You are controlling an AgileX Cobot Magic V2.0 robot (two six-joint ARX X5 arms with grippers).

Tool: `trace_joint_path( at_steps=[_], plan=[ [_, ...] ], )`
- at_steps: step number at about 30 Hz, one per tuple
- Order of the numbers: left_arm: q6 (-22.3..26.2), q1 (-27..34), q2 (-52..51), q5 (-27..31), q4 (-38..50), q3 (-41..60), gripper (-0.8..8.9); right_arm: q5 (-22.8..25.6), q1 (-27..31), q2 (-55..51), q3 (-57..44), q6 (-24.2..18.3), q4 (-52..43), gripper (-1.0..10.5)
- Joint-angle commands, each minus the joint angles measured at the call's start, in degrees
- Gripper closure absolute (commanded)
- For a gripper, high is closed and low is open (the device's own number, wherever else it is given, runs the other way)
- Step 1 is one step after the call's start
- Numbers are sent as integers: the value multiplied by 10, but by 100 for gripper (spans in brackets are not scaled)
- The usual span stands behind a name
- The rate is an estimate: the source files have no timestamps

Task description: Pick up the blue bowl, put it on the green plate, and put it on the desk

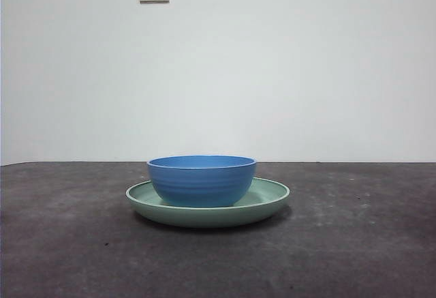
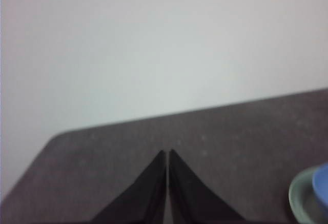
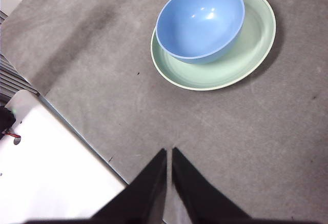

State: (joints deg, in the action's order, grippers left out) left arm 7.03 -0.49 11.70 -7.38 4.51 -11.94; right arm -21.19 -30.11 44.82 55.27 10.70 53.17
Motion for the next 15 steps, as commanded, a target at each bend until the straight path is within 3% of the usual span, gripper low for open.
trace_joint_path(
  at_steps=[1,15],
  plan=[
    [9,2,-25,2,-3,37,805,1,-5,4,10,-7,-5,935],
    [9,3,-115,16,-115,113,805,1,-5,4,10,-7,-5,935]
  ],
)
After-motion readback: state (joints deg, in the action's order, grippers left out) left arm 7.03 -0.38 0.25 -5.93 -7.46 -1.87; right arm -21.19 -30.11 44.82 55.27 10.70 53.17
